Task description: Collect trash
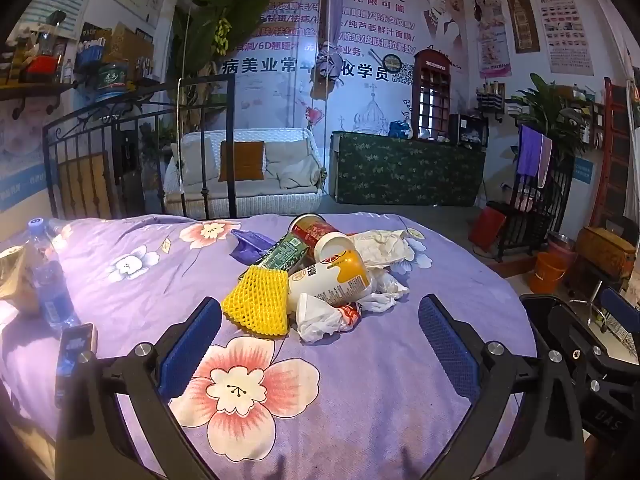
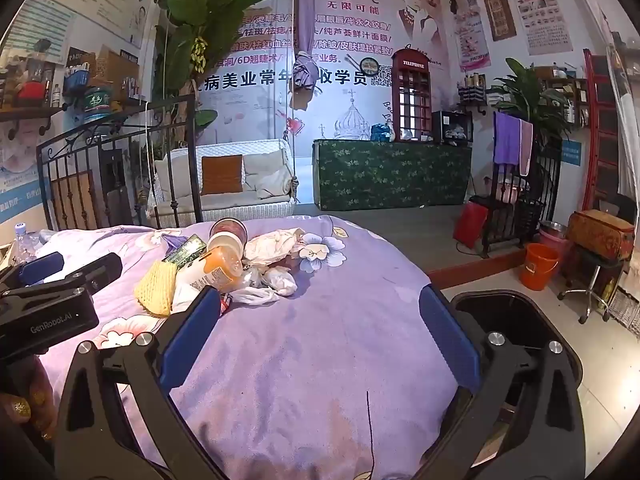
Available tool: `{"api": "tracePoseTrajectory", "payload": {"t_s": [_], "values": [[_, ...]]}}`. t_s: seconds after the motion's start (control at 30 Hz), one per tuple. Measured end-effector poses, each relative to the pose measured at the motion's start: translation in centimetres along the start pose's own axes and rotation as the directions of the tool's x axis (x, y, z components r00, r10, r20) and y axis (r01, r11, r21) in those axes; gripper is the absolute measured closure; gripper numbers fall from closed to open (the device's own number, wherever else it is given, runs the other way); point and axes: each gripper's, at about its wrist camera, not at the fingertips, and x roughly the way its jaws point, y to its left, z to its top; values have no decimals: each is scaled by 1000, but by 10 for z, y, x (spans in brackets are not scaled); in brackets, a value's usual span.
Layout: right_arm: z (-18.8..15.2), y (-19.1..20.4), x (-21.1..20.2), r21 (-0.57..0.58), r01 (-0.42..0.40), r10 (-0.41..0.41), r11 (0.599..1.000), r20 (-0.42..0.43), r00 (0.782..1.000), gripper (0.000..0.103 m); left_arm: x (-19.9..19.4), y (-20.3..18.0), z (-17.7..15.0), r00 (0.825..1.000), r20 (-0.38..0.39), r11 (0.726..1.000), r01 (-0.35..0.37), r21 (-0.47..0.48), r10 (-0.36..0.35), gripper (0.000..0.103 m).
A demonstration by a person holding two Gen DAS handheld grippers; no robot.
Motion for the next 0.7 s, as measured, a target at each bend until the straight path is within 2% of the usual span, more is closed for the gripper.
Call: {"api": "tracePoseTrajectory", "payload": {"t_s": [0.27,0.47,0.7], "values": [[0,0,-4,-3,0,0,1000,3,1000,5,-4,2,1,1000,1,1000,12,-1,-12,6],[-1,-1,6,3,0,0,1000,-14,1000,5,9,-3,-4,1000,-4,1000,8,2,-8,6],[-4,4,12,6,-7,7,1000,-21,1000,5,7,-2,-7,999,-10,1000,30,-2,-30,6]]}}
